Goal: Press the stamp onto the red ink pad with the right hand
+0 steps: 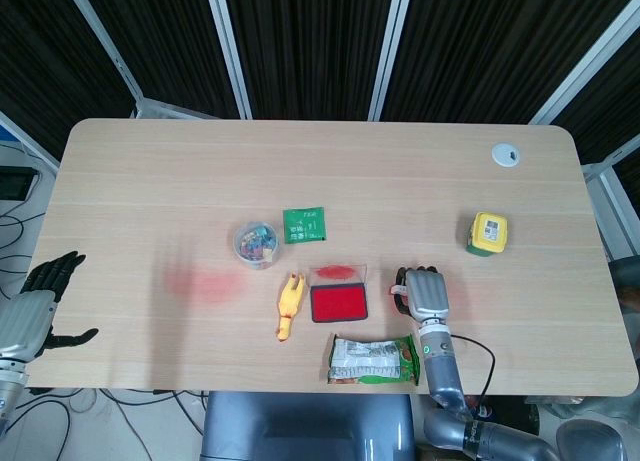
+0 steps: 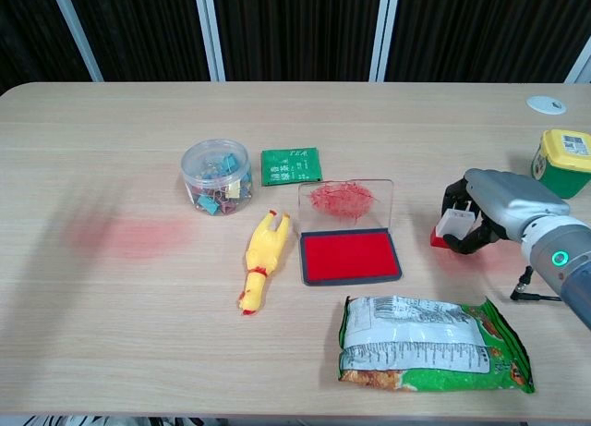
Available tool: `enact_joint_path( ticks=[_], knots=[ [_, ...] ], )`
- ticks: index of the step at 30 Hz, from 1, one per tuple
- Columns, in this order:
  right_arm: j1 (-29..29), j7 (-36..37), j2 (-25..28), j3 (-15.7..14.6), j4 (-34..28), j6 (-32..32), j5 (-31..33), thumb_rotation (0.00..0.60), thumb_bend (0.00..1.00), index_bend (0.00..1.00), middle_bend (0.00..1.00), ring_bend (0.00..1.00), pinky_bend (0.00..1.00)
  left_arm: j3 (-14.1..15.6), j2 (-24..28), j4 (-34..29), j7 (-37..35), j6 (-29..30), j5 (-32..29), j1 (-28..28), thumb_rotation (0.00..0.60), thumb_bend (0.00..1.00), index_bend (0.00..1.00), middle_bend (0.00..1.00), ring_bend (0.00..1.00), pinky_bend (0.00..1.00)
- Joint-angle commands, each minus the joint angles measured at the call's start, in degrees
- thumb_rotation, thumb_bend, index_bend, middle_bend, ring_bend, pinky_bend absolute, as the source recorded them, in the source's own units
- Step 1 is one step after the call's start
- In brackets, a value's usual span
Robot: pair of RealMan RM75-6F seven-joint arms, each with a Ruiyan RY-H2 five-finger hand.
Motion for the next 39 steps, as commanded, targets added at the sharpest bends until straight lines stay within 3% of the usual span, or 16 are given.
enact_joint_path(
  ticks=[1,39],
  knots=[
    [0.0,-0.3,0.0,0.1,-0.1,-0.1,0.2,0.600,0.41,0.71,0.51,0.40,0.31,0.0,0.0,0.0,0.0,0.0,0.0,0.0,0.600,0.00,0.00,0.00,0.00,0.00],
    [0.3,-3.9,0.3,0.7,-1.6,-1.0,2.6,0.600,0.39,0.56,0.40,0.32,0.29,-0.1,0.1,-0.1,0.6,0.0,-0.2,0.0,0.600,0.00,0.00,0.00,0.00,0.00]
  ],
)
